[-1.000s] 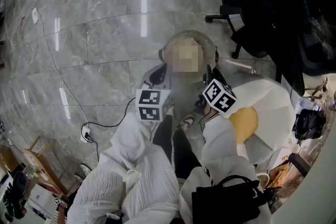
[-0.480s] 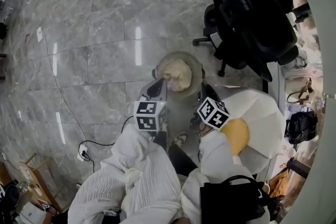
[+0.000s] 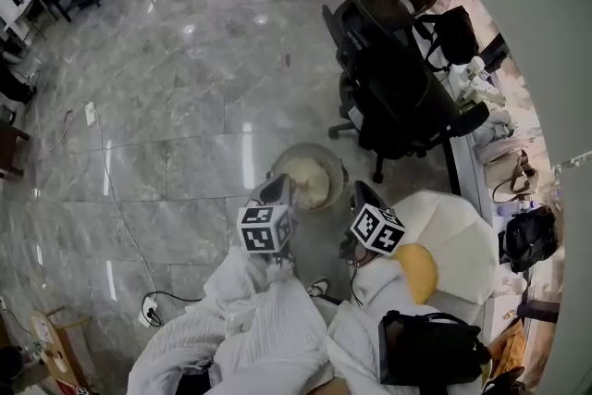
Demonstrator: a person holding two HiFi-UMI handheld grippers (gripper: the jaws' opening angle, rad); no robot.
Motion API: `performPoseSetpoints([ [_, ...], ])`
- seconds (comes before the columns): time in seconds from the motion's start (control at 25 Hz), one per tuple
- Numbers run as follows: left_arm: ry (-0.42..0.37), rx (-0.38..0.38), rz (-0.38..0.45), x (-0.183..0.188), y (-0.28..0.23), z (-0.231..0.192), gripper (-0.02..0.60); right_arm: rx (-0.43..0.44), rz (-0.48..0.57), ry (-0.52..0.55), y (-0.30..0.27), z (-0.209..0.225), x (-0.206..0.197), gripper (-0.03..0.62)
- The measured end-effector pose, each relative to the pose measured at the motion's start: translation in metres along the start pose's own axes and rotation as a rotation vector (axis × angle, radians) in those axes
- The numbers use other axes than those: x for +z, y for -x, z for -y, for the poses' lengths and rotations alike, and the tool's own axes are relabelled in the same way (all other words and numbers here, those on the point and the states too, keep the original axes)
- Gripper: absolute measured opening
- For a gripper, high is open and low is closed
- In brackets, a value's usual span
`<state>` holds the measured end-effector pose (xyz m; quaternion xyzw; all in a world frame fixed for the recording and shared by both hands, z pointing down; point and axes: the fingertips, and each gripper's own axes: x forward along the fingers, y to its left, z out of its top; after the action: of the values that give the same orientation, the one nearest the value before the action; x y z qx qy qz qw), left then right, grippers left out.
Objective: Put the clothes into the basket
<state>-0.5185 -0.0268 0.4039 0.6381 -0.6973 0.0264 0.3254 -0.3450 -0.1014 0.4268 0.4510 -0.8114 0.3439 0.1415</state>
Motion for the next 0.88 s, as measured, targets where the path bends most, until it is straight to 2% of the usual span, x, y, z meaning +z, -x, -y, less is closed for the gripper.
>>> performPoseSetpoints([
  [0.16,0.034,0.001,0.044,0.008,0.019,0.027,0.006,0.051,0.048,0.039,0.030,-0.003,0.021,0.038],
  [0.4,-0.045,-0.017,0.107,0.026,0.032,0.063,0.006,0.097,0.110,0.068,0.060,-0.005,0.044,0.038],
  [0.88,-0.092,-0.031,0.100,0.015,0.042,0.097,0.006,0.112,0.103,0.122,0.094,0.004,0.038,0.030],
])
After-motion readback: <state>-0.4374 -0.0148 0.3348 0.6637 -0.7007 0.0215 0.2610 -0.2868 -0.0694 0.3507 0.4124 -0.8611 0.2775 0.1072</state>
